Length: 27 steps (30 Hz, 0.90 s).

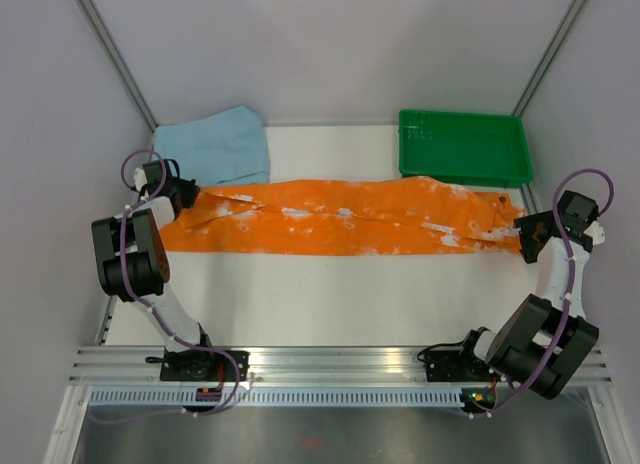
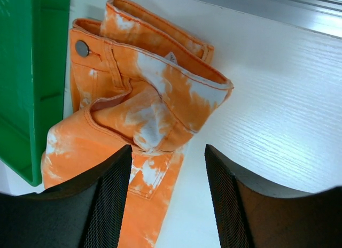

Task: Fold and stack the trousers
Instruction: Fold the trousers

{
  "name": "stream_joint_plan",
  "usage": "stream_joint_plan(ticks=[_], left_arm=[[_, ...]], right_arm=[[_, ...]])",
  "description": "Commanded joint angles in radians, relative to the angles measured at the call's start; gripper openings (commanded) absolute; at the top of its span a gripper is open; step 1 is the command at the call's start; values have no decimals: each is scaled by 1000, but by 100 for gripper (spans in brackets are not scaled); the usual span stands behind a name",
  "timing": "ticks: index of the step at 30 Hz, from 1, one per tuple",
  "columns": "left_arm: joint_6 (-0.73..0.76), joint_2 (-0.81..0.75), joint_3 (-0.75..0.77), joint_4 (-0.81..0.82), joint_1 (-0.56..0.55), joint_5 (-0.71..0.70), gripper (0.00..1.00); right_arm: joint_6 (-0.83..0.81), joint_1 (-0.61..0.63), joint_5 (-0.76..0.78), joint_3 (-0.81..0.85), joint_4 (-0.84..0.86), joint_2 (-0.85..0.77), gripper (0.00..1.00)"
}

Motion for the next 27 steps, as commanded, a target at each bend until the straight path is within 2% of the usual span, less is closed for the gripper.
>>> stream_joint_plan(ticks=[1,6,12,18,19,21,27], left_arm=[[23,-52,-9,51,3,21,2],[27,-55,-17,51,3,20,2],[47,-64,-26,45,13,21,2],[72,-87,-23,19,46,35,2],[76,-94,-22,16,46,35,2],[81,-96,-17,11,47,38,2],[93,-107,-9,-7,46,50,2]], right_arm=[[39,-4,31,-15,-50,-40,64],[62,-4,46,-101,57,-42,64],[45,-4,26,-97,180,93,61],[-33,-4,69,12,189,158,33],[-42,-4,78,21,193,156,17],[-76,-6,116,40,203,141,1],[-133,-4,79,76,255,141,0]])
